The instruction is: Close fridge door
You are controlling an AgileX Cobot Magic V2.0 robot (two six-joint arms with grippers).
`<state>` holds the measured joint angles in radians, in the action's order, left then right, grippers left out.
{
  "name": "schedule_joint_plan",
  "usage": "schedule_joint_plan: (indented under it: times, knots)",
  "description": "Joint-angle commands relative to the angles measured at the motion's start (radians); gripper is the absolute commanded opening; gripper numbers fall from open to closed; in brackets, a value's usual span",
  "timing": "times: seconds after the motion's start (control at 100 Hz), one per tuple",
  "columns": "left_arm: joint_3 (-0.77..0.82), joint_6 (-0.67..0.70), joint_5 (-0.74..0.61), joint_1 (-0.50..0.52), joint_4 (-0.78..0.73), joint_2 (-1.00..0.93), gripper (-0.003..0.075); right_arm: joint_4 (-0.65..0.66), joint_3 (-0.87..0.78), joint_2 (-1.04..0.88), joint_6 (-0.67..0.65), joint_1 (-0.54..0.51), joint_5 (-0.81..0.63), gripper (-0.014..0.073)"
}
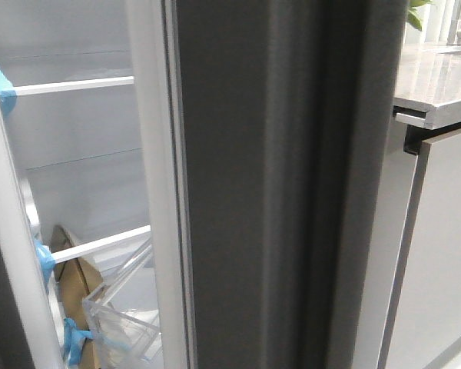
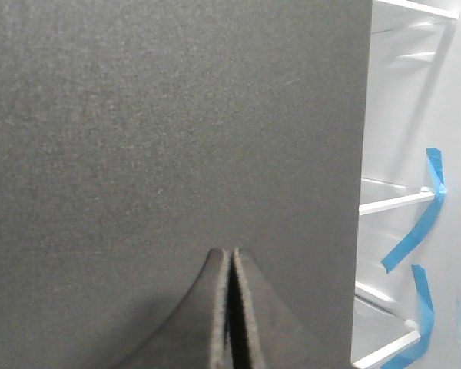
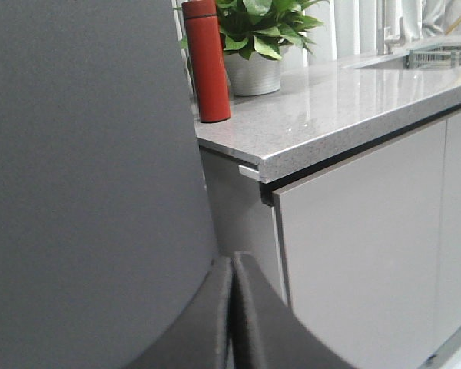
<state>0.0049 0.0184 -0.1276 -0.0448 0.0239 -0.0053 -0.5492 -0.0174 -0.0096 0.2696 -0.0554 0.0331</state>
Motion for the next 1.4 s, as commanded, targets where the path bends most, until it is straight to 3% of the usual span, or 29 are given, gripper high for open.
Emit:
schedule_joint_plan:
  times: [0.0,0.17,0.37,0.57,0.72,1.12,1.39]
  knots:
    - [0.035,0.005,-0.072,-0.003,0.006,-0.020,-0.0020,-0.100,-0.020,-0.005,0.006,-0.007,-0.088,-0.0044]
    - [0.035,0.005,-0.072,-0.003,0.006,-0.020,-0.0020,-0.105,0.005,-0.003,0.006,-0.007,-0.075,-0.0044]
    - [0.035,0.005,-0.072,-0.003,0.006,-0.020,-0.0020,-0.151,0.175,0.051,0.006,-0.007,0.043,-0.0044]
    - [0.035,0.005,-0.072,-0.003,0.006,-0.020,-0.0020,-0.075,0.381,0.188,0.009,-0.007,0.286,-0.0044]
    - [0.035,0.005,-0.072,-0.003,0.006,-0.020,-0.0020,-0.072,0.558,0.269,0.115,0.012,0.461,-0.0044]
    - [0.035,0.005,-0.072,-0.003,0.006,-0.020,-0.0020,-0.076,0.921,0.441,0.117,0.285,0.586,-0.0044]
    - [0.035,0.005,-0.072,-0.003,0.006,-0.020,-0.0020,-0.076,1.067,0.584,0.142,0.391,0.586,-0.0044]
